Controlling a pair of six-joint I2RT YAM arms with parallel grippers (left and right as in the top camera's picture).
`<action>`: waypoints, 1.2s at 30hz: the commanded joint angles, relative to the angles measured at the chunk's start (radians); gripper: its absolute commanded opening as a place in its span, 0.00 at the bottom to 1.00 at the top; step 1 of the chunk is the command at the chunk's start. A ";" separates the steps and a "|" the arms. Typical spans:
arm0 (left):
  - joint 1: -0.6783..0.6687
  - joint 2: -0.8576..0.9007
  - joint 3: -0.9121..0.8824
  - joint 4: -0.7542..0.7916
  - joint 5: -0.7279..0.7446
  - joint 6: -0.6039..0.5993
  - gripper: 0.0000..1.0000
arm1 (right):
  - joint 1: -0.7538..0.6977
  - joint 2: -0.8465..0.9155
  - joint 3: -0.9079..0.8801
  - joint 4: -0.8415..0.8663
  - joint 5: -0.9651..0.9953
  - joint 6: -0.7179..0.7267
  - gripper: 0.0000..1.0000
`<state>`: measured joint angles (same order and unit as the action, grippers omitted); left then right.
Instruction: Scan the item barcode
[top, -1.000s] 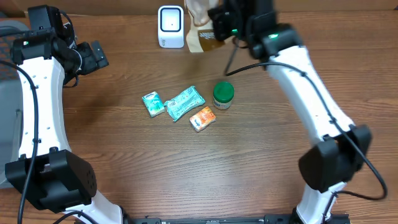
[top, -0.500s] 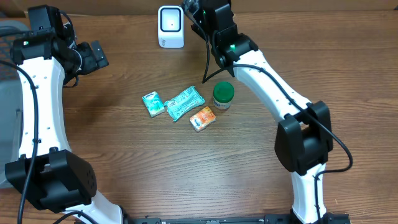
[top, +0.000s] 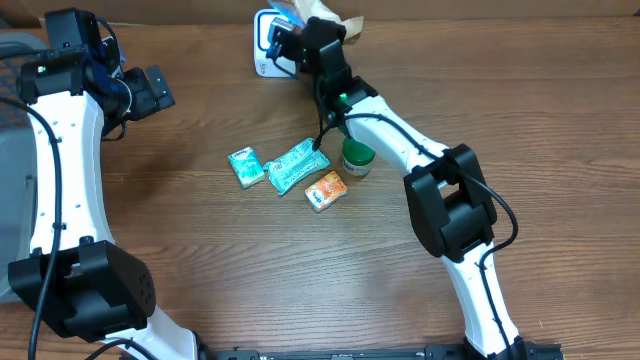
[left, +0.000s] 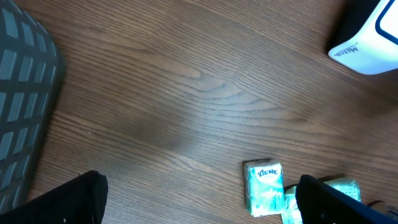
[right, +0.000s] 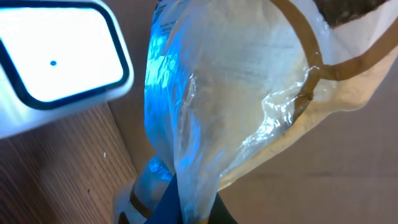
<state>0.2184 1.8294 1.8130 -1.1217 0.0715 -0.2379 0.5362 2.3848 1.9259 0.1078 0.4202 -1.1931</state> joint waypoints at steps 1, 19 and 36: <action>0.004 -0.008 -0.004 0.001 0.004 -0.021 1.00 | 0.013 0.006 0.010 0.007 -0.001 -0.045 0.04; 0.004 -0.008 -0.004 0.001 0.003 -0.021 1.00 | 0.005 -0.053 0.009 0.017 0.037 0.203 0.04; 0.004 -0.008 -0.004 0.000 0.004 -0.021 0.99 | -0.333 -0.498 0.009 -0.776 -0.634 1.058 0.04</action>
<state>0.2184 1.8294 1.8122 -1.1217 0.0719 -0.2382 0.2981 1.9144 1.9293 -0.5674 -0.0029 -0.3199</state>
